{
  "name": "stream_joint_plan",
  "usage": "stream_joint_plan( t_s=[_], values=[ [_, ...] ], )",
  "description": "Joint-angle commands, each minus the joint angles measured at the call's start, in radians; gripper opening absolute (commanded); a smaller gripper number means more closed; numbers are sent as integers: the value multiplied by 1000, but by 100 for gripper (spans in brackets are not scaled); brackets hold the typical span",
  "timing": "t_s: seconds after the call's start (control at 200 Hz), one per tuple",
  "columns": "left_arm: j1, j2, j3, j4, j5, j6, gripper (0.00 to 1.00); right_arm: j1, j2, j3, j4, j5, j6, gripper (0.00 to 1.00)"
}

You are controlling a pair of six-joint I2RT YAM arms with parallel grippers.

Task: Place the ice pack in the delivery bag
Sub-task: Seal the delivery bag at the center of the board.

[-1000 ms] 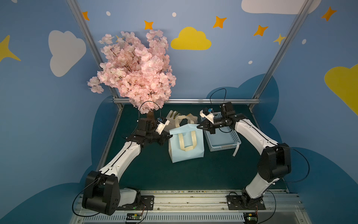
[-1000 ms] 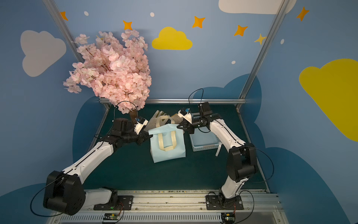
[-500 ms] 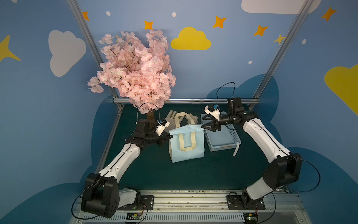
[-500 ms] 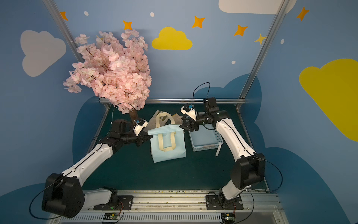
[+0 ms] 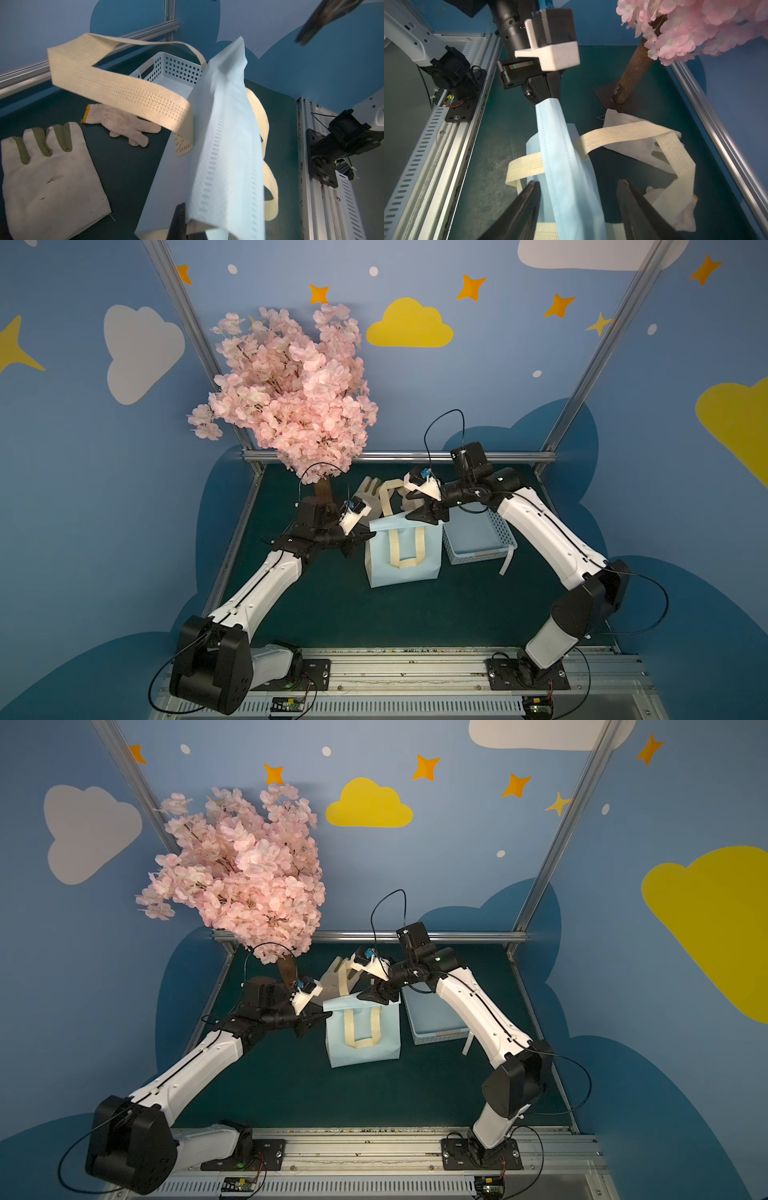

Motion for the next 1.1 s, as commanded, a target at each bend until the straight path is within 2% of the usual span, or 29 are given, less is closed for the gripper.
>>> stream_joint_plan(
  t_s=[0.0, 0.16, 0.471, 0.876, 1.096],
  values=[
    [-4, -1, 3, 45, 20, 29, 3, 31, 31, 64, -65, 20, -7, 61],
    [-6, 9, 10, 49, 24, 33, 3, 56, 78, 84, -78, 13, -6, 59],
    [-5, 15, 12, 42, 19, 50, 3, 72, 151, 111, -92, 20, 25, 46],
    [-3, 24, 26, 46, -6, 49, 3, 70, 206, 117, -141, 49, -5, 40],
    [9, 21, 28, 46, -4, 27, 3, 71, 229, 118, -195, 72, -44, 22]
  ],
)
